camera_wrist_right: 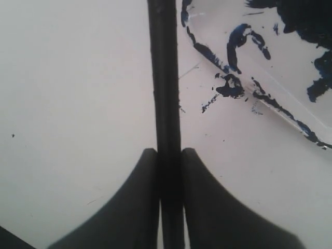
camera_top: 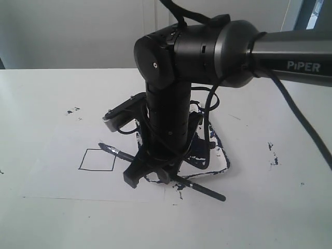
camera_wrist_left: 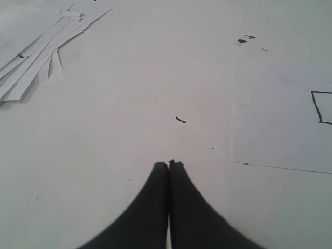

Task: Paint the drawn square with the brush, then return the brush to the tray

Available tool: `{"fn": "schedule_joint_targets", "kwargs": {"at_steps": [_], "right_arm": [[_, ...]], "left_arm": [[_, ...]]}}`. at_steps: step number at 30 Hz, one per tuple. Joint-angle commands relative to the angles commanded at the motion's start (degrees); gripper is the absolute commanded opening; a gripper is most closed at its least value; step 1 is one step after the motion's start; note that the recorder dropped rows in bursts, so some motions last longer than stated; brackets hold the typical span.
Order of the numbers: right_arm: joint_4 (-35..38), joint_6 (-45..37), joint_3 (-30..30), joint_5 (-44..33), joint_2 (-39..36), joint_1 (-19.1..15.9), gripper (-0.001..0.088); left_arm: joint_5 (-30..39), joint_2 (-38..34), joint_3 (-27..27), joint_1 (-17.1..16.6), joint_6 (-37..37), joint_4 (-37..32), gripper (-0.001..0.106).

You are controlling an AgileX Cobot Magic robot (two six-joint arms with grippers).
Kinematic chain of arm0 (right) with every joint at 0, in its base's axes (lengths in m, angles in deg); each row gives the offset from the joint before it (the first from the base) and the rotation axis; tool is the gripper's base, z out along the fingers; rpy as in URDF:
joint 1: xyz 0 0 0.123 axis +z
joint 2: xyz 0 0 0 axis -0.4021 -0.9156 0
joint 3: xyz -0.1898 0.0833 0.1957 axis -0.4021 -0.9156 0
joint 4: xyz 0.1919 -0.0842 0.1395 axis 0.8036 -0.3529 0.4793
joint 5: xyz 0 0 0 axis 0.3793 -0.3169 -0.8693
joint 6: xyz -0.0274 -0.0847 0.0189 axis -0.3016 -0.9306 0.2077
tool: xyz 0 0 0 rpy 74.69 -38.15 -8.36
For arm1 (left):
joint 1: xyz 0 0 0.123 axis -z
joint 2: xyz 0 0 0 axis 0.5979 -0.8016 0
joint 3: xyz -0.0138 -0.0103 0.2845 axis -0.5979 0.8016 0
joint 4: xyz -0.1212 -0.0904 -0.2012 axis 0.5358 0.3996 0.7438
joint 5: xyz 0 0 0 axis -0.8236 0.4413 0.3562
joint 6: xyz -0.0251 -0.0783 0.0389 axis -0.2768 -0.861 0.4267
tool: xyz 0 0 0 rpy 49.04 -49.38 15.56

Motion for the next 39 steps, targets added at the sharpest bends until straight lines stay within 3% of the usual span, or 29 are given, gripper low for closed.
{"fn": "schedule_joint_targets", "kwargs": {"at_steps": [15, 23, 39], "right_arm": [[1.22, 0.17, -0.11, 0.0, 0.0, 0.0, 0.0], [2.61, 0.17, -0.11, 0.0, 0.0, 0.0, 0.0], [2.73, 0.17, -0.11, 0.0, 0.0, 0.0, 0.0]], "left_arm": [[0.0, 0.0, 0.0, 0.0, 0.0, 0.0, 0.0], [0.0, -5.35, 0.0, 0.0, 0.0, 0.0, 0.0], [0.0, -5.35, 0.0, 0.0, 0.0, 0.0, 0.0]]}}
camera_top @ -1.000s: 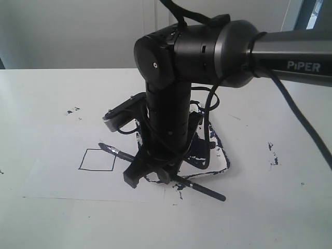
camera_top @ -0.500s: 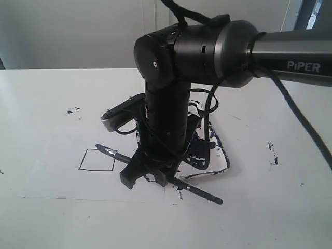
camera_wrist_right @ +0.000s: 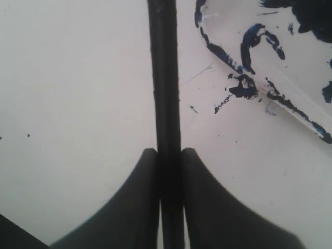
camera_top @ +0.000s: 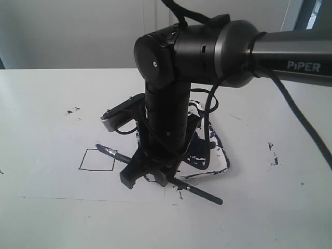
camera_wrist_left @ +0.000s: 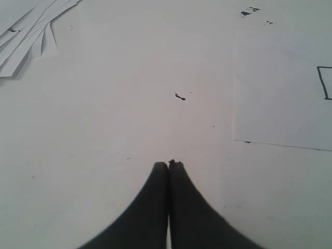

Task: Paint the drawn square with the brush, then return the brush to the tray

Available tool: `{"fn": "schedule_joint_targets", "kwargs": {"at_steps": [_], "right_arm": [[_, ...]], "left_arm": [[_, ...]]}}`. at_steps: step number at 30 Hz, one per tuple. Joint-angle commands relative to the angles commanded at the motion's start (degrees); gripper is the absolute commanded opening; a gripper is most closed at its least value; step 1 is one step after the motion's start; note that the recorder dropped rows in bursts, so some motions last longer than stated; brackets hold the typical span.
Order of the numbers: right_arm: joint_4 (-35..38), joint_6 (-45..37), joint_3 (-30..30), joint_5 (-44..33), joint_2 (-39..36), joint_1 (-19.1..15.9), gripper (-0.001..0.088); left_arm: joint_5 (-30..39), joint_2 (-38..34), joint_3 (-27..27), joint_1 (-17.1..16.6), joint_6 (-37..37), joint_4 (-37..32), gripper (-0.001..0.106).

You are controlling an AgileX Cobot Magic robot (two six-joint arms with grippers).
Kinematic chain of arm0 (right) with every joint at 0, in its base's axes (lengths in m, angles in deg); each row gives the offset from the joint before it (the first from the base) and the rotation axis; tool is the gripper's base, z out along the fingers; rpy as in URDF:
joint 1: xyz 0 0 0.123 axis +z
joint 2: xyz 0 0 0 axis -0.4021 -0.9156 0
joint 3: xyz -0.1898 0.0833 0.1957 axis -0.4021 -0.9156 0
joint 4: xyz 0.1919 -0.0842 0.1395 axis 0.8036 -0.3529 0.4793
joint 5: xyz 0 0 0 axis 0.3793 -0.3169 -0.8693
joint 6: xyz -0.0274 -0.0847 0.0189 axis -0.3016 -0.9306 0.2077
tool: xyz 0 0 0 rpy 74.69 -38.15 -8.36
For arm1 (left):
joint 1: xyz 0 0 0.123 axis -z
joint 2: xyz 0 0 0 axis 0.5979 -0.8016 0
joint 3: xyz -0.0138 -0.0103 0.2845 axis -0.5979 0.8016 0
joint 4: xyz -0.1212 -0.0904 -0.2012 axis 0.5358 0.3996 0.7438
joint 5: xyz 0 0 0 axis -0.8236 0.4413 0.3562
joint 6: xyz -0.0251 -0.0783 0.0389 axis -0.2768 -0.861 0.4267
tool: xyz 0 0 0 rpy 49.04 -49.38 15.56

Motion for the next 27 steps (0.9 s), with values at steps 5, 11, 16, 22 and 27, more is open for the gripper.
{"fn": "schedule_joint_targets", "kwargs": {"at_steps": [5, 11, 16, 22, 27], "right_arm": [[1.75, 0.0, 0.0, 0.0, 0.0, 0.0, 0.0], [1.73, -1.1, 0.0, 0.0, 0.0, 0.75, 0.0], [0.81, -1.33, 0.0, 0.0, 0.0, 1.16, 0.0], [0.81, -1.33, 0.0, 0.0, 0.0, 1.16, 0.0], [0.81, -1.33, 0.0, 0.0, 0.0, 1.16, 0.0]], "left_arm": [[0.0, 0.0, 0.0, 0.0, 0.0, 0.0, 0.0], [0.0, 0.02, 0.0, 0.0, 0.25, -5.44, 0.0], [-12.89, 0.02, 0.0, 0.0, -0.25, -5.09, 0.0], [-27.24, 0.02, 0.0, 0.0, -22.71, -4.16, 0.0], [-38.55, 0.02, 0.0, 0.0, -38.69, -6.15, 0.0]]}}
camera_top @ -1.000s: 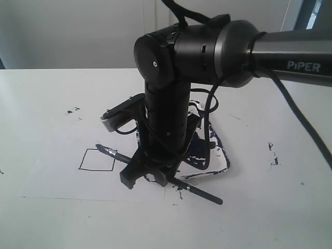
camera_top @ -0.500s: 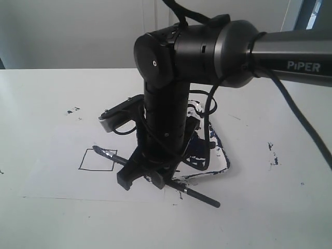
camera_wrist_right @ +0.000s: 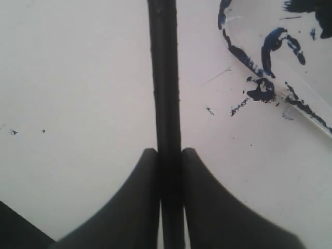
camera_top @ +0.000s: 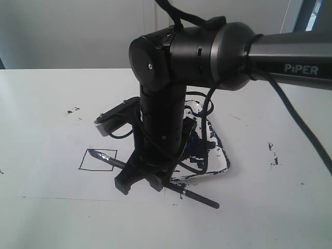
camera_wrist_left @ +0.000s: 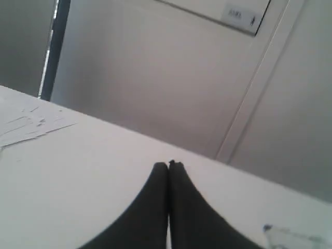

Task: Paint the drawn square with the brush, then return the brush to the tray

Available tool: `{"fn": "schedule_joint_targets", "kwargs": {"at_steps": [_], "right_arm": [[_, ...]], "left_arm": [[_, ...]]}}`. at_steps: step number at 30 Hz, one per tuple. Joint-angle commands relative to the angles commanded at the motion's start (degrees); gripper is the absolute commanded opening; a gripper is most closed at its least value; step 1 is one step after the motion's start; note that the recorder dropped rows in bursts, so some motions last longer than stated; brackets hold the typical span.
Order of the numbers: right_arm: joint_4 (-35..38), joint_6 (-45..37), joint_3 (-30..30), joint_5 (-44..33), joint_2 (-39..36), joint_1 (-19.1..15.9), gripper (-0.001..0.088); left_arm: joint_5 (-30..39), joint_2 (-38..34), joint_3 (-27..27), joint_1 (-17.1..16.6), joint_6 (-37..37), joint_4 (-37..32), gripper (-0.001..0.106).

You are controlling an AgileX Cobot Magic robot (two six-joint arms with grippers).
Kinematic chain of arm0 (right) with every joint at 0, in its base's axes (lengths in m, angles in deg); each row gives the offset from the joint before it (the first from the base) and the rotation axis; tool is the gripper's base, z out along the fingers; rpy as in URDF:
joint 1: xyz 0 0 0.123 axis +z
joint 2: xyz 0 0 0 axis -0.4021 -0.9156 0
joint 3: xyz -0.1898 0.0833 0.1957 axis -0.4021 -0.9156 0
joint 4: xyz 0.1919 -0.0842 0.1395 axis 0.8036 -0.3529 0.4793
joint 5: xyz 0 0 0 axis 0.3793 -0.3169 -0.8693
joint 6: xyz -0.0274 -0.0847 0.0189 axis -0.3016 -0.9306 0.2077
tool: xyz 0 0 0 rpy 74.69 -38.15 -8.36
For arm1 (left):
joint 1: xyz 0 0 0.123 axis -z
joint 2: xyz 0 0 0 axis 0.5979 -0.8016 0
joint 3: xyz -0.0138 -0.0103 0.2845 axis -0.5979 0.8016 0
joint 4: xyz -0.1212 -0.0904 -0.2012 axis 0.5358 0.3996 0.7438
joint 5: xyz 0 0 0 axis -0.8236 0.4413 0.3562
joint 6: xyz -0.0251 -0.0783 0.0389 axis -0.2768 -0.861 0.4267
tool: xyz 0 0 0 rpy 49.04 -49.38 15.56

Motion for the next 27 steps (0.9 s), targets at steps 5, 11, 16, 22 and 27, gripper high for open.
{"fn": "schedule_joint_targets", "kwargs": {"at_steps": [5, 11, 16, 22, 27], "right_arm": [[-0.71, -0.09, 0.0, 0.0, 0.0, -0.02, 0.0], [-2.13, -0.09, 0.0, 0.0, 0.0, -0.02, 0.0], [-2.13, 0.06, 0.0, 0.0, 0.0, -0.02, 0.0], [-2.23, 0.05, 0.0, 0.0, 0.0, -0.02, 0.0], [-2.23, 0.05, 0.0, 0.0, 0.0, -0.02, 0.0]], "left_arm": [[5.76, -2.73, -2.23, 0.0, -17.82, -26.39, 0.0], [0.73, -14.01, -7.8, 0.0, -32.42, -50.3, 0.0], [-1.15, -27.35, -13.28, 0.0, -32.42, -54.41, 0.0], [-9.47, -43.96, -20.72, 0.0, -32.18, -63.29, 0.0], [-9.61, -55.26, -24.78, 0.0, -32.04, -66.98, 0.0]]}}
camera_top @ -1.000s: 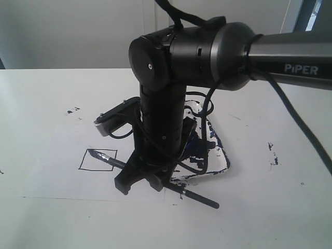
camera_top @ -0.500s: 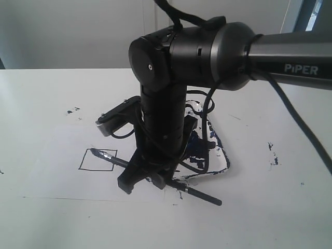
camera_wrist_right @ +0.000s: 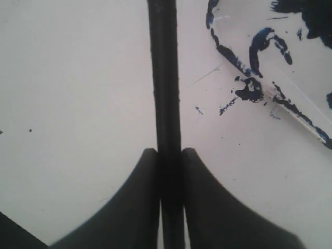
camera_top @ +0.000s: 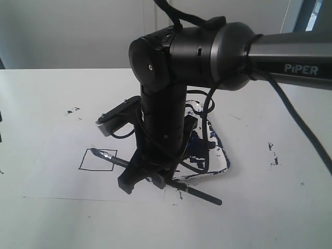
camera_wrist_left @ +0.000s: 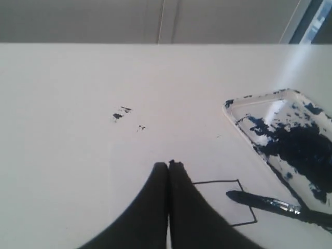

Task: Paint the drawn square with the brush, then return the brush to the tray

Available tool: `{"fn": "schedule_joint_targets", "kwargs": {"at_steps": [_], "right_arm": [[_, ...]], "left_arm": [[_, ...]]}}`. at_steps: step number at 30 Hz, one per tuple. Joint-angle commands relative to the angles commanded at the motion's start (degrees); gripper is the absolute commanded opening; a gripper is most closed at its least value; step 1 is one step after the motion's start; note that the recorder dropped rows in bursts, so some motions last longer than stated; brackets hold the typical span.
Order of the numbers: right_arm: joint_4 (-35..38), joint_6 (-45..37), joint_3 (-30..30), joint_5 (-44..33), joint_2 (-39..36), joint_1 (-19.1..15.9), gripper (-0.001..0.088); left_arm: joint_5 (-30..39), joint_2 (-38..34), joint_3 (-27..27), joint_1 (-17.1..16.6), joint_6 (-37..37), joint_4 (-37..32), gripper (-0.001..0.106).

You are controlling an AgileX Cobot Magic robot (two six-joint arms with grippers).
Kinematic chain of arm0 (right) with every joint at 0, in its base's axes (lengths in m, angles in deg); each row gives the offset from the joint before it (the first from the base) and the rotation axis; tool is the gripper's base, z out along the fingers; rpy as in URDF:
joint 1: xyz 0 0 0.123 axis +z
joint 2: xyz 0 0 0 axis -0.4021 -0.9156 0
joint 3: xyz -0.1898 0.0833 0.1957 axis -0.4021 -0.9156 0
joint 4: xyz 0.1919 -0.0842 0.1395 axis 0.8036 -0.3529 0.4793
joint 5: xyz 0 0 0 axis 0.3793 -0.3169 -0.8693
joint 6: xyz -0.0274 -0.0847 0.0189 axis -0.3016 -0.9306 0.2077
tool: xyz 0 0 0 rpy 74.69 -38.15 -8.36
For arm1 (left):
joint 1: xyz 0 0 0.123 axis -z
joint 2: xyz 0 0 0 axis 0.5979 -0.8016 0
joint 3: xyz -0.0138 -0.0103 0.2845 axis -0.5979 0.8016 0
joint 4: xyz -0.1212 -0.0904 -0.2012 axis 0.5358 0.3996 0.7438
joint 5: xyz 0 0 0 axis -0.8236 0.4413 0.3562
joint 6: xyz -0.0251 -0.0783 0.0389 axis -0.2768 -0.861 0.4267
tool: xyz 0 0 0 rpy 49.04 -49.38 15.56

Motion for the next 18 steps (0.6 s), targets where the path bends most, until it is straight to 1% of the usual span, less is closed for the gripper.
{"fn": "schedule_joint_targets", "kwargs": {"at_steps": [2, 5, 9, 11, 16, 18], "right_arm": [[0.0, 0.0, 0.0, 0.0, 0.0, 0.0, 0.0], [0.0, 0.0, 0.0, 0.0, 0.0, 0.0, 0.0], [0.0, 0.0, 0.0, 0.0, 0.0, 0.0, 0.0], [-0.13, 0.0, 0.0, 0.0, 0.0, 0.0, 0.0], [-0.12, 0.14, 0.0, 0.0, 0.0, 0.0, 0.0], [-0.12, 0.26, 0.0, 0.0, 0.0, 0.0, 0.0]], "left_arm": [[-0.54, -2.95, -0.8, 0.0, 0.46, -0.8, 0.0], [-2.01, -6.88, -2.01, 0.0, 4.55, -0.92, 0.0], [-4.13, -12.03, -4.07, 0.13, 6.58, -0.65, 0.0], [-4.59, -14.97, -4.7, 1.32, 7.51, -0.65, 0.0], [-4.32, -23.2, -4.83, 6.16, 10.64, -1.62, 0.0], [-4.84, -25.7, -4.83, 7.1, 10.65, -1.62, 0.0]]}}
